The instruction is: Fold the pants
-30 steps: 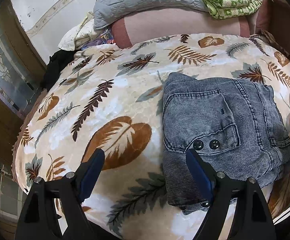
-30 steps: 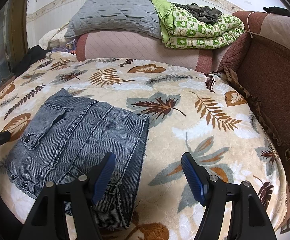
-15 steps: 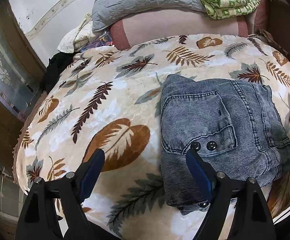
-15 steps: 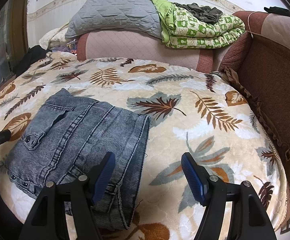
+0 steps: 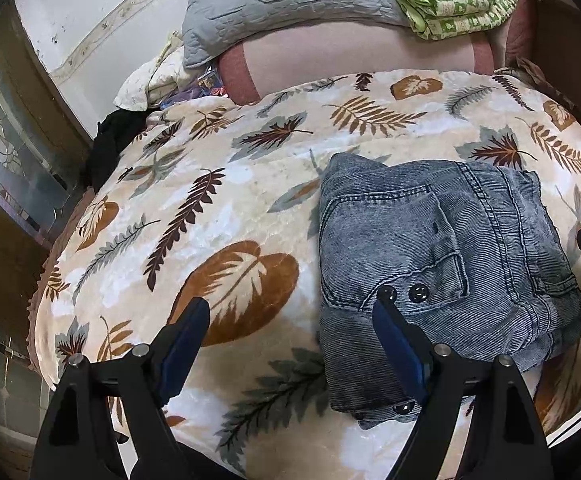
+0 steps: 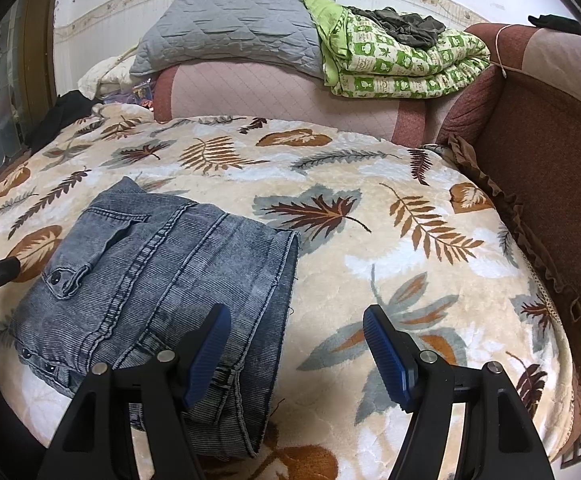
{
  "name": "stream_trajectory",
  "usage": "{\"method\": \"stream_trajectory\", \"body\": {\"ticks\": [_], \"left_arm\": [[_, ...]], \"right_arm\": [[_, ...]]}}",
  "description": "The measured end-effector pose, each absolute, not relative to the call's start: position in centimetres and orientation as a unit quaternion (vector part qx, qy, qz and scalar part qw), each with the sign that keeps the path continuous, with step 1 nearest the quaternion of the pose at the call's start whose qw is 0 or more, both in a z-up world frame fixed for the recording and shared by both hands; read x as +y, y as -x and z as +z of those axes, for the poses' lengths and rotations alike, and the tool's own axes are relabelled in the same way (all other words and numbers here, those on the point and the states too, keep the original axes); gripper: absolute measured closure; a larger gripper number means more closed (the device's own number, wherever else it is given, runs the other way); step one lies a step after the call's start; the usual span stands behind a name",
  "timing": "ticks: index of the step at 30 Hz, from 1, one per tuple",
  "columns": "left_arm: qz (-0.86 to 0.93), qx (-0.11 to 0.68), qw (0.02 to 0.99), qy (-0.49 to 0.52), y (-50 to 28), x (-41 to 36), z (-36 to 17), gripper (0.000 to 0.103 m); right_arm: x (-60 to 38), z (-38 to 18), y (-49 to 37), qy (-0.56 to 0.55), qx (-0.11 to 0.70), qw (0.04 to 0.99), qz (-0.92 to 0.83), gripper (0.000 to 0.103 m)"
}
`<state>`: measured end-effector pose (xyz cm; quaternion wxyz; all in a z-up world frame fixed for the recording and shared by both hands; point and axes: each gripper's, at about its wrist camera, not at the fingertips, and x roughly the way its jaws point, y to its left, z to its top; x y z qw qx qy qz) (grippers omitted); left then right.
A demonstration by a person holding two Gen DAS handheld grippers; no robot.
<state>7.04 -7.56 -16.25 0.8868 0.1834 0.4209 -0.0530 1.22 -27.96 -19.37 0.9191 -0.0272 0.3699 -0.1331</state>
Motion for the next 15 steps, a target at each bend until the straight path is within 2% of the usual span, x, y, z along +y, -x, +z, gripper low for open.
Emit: {"method": "stream_trajectory", "body": {"ticks": [15], "left_arm": [[-0.055, 0.418, 0.887, -0.188, -6.80, -7.91, -16.29, 0.019]], "right_arm": [[-27.70, -19.20, -1.18, 0.032, 0.369, 0.919, -0.134, 0.031]]}}
